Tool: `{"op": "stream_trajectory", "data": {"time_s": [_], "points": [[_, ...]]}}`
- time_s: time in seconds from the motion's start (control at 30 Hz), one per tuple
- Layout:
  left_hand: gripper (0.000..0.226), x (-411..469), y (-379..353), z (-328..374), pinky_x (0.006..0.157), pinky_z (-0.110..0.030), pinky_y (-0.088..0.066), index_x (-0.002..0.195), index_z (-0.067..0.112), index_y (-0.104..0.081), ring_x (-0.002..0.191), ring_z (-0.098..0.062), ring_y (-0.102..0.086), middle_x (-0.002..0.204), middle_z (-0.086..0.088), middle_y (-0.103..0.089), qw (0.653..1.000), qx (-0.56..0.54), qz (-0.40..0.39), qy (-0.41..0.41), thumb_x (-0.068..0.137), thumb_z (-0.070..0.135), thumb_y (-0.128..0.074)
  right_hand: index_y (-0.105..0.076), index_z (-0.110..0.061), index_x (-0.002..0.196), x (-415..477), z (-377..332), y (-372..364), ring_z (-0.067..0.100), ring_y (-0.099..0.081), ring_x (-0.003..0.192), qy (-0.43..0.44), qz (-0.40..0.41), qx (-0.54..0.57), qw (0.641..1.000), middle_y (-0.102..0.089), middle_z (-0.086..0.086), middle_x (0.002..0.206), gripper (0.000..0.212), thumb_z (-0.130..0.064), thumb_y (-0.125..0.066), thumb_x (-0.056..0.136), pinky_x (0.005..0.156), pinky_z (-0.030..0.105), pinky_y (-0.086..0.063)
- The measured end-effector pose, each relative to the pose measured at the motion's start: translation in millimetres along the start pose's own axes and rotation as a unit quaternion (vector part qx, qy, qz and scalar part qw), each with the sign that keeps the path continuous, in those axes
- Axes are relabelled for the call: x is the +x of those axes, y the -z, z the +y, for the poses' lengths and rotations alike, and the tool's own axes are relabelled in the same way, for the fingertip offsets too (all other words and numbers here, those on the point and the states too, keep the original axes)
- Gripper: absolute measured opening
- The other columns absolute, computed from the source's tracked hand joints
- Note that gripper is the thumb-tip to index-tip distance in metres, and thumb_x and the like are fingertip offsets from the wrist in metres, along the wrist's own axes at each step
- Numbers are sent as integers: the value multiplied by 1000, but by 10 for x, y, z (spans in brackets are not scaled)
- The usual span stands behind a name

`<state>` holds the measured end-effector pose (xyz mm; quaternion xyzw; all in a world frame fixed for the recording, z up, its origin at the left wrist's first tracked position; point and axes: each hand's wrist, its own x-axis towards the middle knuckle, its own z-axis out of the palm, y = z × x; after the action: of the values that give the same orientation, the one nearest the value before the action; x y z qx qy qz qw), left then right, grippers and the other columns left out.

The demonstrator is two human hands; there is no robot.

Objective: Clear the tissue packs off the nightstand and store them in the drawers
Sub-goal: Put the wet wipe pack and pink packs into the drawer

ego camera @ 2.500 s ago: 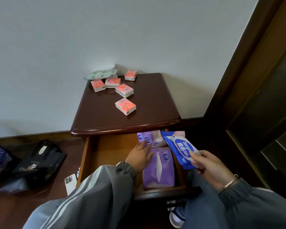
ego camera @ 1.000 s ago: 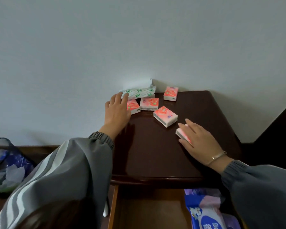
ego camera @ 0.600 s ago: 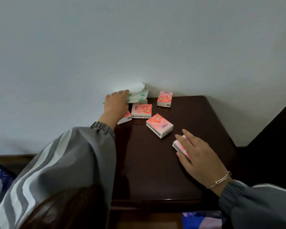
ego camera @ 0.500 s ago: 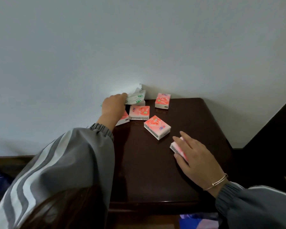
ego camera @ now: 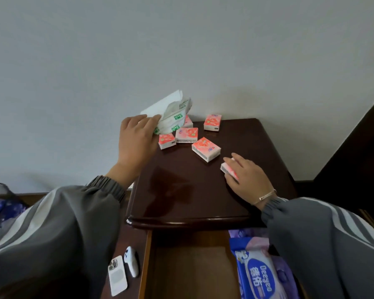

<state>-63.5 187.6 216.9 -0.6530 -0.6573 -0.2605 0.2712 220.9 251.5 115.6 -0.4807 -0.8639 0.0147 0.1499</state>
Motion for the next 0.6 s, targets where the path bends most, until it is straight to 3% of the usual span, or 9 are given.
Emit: {"op": "stream_trajectory", "data": {"time_s": [0.07,0.17,0.27,0.33,0.47,0.6], "points": [[38,-214,267,173,85,-46,-44,116,1,-65,102,-38,-64,100,-16,-72,1000,-5,-17,-6,80,9,-62,-43,-25,138,-13,-18,37,28,-52,118,-10,-17,-1,1000,-42,5,146,54,-35,-49,85,91,39,-46],[40,-567,665,489,70,-43,-50,112,0,-65,83,-40,-67,94,-18,-71,998,-19,-55,-35,72,3,-71,-39,-24,140,-80,-41,118,31,-46,122,-32,-58,27,997,-35,6,149,59,-29,-50,83,98,40,-42],[43,-972,1007,756,54,-36,-52,110,4,-66,70,-33,-69,91,-14,-73,994,-18,-95,-57,70,10,-78,-42,-19,138,-231,-53,250,34,-42,124,-61,-85,104,989,-35,10,145,57,-19,-53,83,105,38,-35],[43,-1263,1163,891,50,-32,-51,112,8,-66,68,-27,-69,89,-8,-73,990,-14,-127,-63,71,16,-78,-49,-16,133,-412,-48,381,32,-45,122,-87,-60,171,980,-41,11,138,53,-14,-57,81,106,35,-32],[40,-1786,1263,1259,57,-30,-50,124,18,-60,80,-20,-70,99,0,-72,968,28,-248,-27,86,28,-62,-56,-16,126,-938,-26,681,26,-51,115,-120,1,266,956,-47,9,129,50,-12,-64,77,101,29,-37],[30,-2151,1017,1693,62,-30,-39,125,20,-48,94,-20,-66,111,1,-65,916,83,-393,15,97,29,-42,-57,-17,123,-1522,47,897,18,-53,110,-124,18,310,942,-50,5,125,48,-11,-66,76,90,21,-36]]}}
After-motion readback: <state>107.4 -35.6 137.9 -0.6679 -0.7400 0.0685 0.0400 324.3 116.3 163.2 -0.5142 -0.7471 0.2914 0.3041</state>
